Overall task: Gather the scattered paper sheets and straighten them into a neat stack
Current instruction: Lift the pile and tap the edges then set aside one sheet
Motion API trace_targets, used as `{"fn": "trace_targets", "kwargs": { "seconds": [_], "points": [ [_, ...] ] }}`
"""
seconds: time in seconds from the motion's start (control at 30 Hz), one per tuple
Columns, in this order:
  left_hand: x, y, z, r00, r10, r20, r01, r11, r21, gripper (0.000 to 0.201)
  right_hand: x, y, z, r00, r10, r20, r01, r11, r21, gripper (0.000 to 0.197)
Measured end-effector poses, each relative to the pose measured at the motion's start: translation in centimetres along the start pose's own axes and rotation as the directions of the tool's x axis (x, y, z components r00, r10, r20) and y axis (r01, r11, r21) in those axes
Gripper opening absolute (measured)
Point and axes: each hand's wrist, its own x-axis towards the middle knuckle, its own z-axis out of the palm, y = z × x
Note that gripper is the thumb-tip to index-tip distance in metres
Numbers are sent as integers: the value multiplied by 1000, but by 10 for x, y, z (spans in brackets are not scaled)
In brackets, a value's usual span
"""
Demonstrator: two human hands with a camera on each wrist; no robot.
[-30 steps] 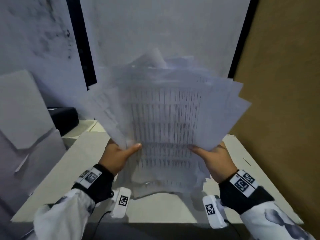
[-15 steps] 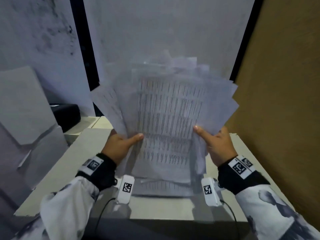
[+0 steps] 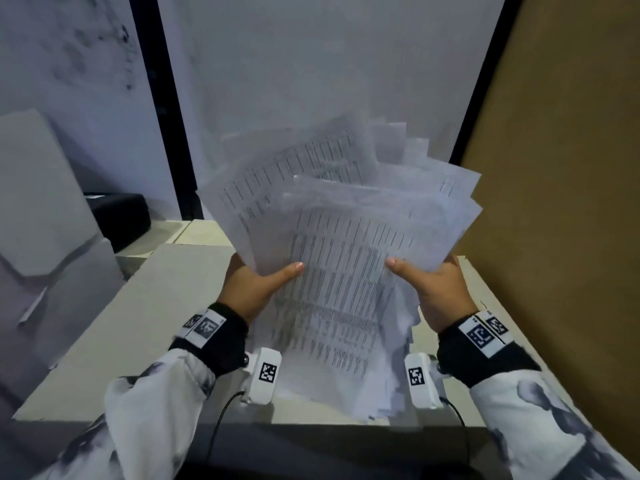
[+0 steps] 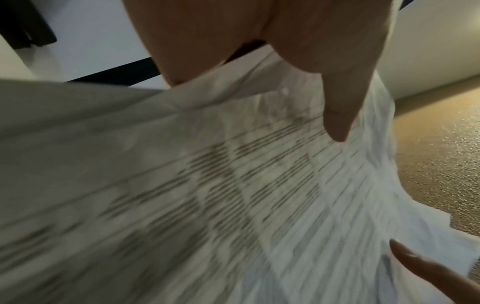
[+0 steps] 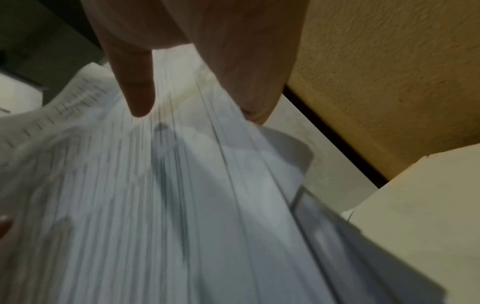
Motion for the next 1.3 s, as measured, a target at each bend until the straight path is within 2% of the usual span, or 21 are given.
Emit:
{"fn": "trace_targets", "kwargs": {
  "seconds": [0.1,0.2,0.33,0.4,0.43,0.47,0.5,0.53,0.6,0.67,0.73,0.77,0.83,0.93,1.03,1.13,1.3],
  "points": [
    [4,6,1,1000,-21,21,21,999,38,31,1,-7,0,1000,-3,-11,3,1000,30,62],
    [5,21,9,999,-50,17,50,999,3,20,1,-22,5,995,-79,-67,78,997,-9,41],
    [16,43,26,986,134,-101,-138,990,-38,22,6,-46,12,957,-281,-74,277,959,-64,42],
    [22,50,34,980,131,-147,-147,984,-101,28,10,-47,2,960,-280,-3,280,960,13,62],
    [23,52,37,982,100,-161,-123,983,-137,31,10,-42,-6,975,-218,39,216,975,52,78],
    [23,52,41,981,90,-174,-120,978,-168,31,6,-36,-14,984,-161,82,159,987,36,89],
    [23,51,46,977,108,-185,-144,971,-190,30,1,-30,-18,988,-120,95,123,992,-24,90],
    [21,49,52,975,129,-182,-166,965,-205,32,-4,-19,-24,991,-105,87,115,986,-119,83],
    [16,41,66,987,98,-131,-121,976,-180,30,-9,-3,-38,988,-152,22,152,951,-270,58],
    [11,37,80,1000,20,-8,-21,986,-164,18,-12,0,-49,981,-172,-84,146,957,-252,47],
    [9,36,92,992,-25,125,50,979,-197,20,-14,-1,-64,978,-137,-160,104,975,-196,51],
    [10,38,98,987,-29,155,60,978,-199,24,-16,-6,-68,973,-126,-192,93,980,-173,49],
    [11,44,107,987,4,161,28,981,-192,31,-21,-14,-76,964,-84,-251,53,991,-125,42],
    [19,43,119,992,107,60,-95,980,-175,36,-26,-24,-94,953,-111,-283,79,990,-121,30],
    [17,29,125,993,96,70,-80,976,-201,41,-35,-22,-106,962,-108,-253,74,987,-140,25],
    [13,18,129,992,85,94,-68,983,-169,44,-40,-12,-112,962,-138,-234,99,980,-171,37],
    [21,32,127,983,113,143,-91,984,-153,56,-30,-15,-115,969,-150,-195,127,984,-126,34]
  ]
}}
